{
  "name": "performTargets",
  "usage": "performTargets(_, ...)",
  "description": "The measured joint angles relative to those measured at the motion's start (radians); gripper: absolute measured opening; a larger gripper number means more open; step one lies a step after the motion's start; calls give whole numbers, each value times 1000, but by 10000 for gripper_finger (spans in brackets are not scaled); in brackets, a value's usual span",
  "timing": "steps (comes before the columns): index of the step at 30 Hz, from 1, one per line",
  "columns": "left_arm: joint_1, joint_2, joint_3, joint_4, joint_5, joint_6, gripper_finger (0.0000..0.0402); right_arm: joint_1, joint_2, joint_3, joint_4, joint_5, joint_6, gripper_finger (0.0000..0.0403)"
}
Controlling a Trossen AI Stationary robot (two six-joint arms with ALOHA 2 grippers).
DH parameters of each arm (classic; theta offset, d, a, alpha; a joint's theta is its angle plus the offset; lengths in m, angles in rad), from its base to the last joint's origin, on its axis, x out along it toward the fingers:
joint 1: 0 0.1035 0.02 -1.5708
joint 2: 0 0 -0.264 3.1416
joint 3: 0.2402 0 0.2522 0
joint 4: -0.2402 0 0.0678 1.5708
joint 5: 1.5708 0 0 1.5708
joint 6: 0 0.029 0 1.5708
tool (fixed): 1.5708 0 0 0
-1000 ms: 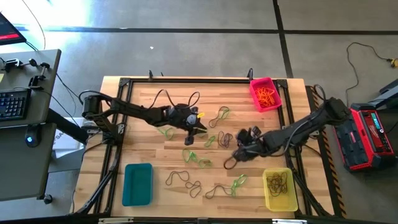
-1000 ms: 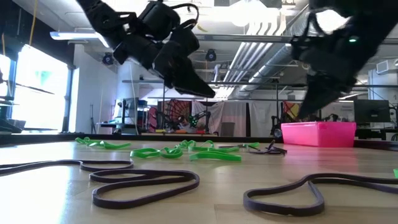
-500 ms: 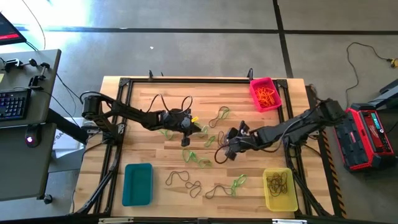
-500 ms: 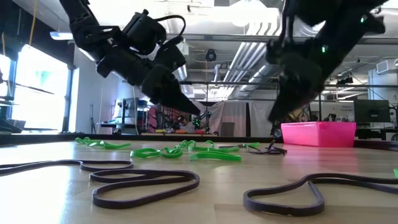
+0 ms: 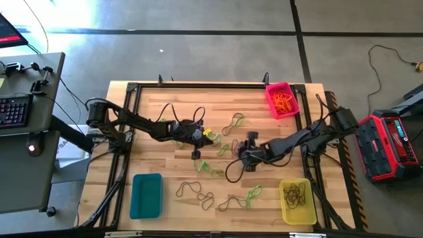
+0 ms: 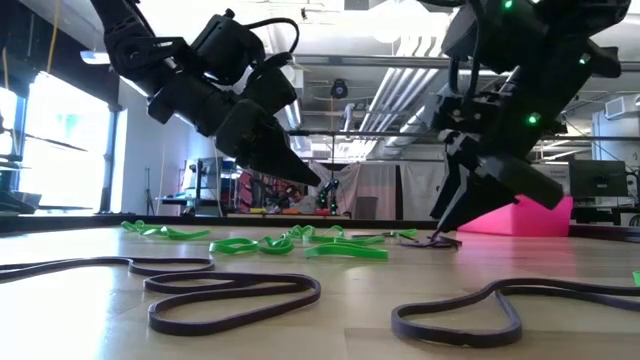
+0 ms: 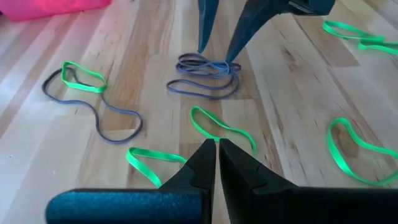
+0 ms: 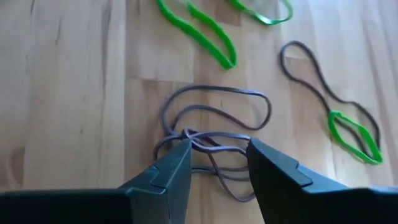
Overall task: Sort rubber bands into baskets
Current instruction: Put the purple rubber band into the yellow bin
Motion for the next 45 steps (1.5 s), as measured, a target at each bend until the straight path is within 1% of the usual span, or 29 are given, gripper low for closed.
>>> performTargets(4,1,0,0,-1,-2,0,12,-27,0,0,8,-55,-68,139)
performTargets(8,1,0,0,0,-2,0,12,-51,0,0,10,-88,-97,128)
performTargets(11,1,0,0,-1,-2,0,12,-66,0,0,6,-133,-121,116)
performTargets(17,1,0,0,-1,-3,1,12,-70,0,0,6,-178,-168,75)
performTargets(22,1,0,0,-1,-3,2,12,-70,0,0,-3,-197,-150,12)
performTargets(23,1,0,0,-2,-3,2,12,-70,0,0,-3,-196,-150,7)
performTargets(27,1,0,0,-1,-3,2,12,-70,0,21,-24,-195,-114,7)
performTargets(30,1,0,0,-1,-3,2,12,-57,-2,78,-102,-173,-89,2)
performTargets(36,1,0,0,-2,-4,2,12,-20,-3,242,-316,-120,-37,1)
performTargets(39,1,0,0,-2,-4,2,12,0,-3,328,-431,-98,16,1)
performTargets(45,1,0,0,-4,-4,2,12,55,-3,479,-666,-18,148,0)
